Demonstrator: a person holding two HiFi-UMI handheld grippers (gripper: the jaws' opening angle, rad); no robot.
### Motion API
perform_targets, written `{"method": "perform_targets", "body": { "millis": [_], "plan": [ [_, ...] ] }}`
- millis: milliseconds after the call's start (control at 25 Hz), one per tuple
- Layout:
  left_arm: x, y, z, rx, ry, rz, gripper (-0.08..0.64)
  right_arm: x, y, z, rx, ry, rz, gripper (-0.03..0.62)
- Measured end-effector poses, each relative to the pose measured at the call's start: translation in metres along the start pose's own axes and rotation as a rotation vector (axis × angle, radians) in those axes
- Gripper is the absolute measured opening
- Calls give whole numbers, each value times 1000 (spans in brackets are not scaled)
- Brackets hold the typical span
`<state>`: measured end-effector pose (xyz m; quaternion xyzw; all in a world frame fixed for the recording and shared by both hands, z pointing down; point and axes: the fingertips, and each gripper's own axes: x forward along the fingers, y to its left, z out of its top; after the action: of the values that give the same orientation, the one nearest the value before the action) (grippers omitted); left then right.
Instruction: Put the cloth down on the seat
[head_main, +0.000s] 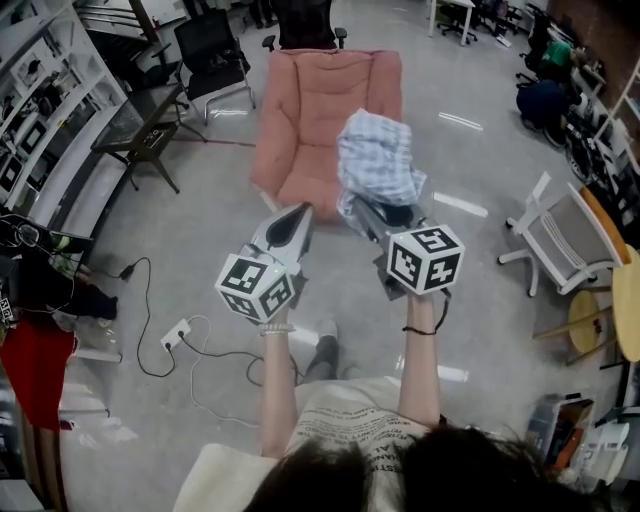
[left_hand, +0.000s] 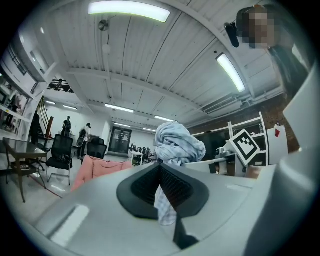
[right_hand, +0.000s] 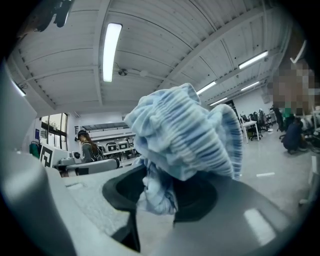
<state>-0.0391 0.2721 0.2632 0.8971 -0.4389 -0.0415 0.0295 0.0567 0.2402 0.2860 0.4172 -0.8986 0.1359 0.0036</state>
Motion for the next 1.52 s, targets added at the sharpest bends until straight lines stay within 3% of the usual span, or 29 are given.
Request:
{"method": "perform_targets", "body": {
  "millis": [680,1200,1520],
  "plan": [
    [106,106,-24,-53,66,-90,-8,122,-67,-3,65,50,-54,164],
    [151,172,-19,-49,54,-147,-8,187,-94,7,89,28,-102,164],
    [158,200,-22,-70,57,-129,-8,207,-105,7,115,43,-121,164]
  ]
}}
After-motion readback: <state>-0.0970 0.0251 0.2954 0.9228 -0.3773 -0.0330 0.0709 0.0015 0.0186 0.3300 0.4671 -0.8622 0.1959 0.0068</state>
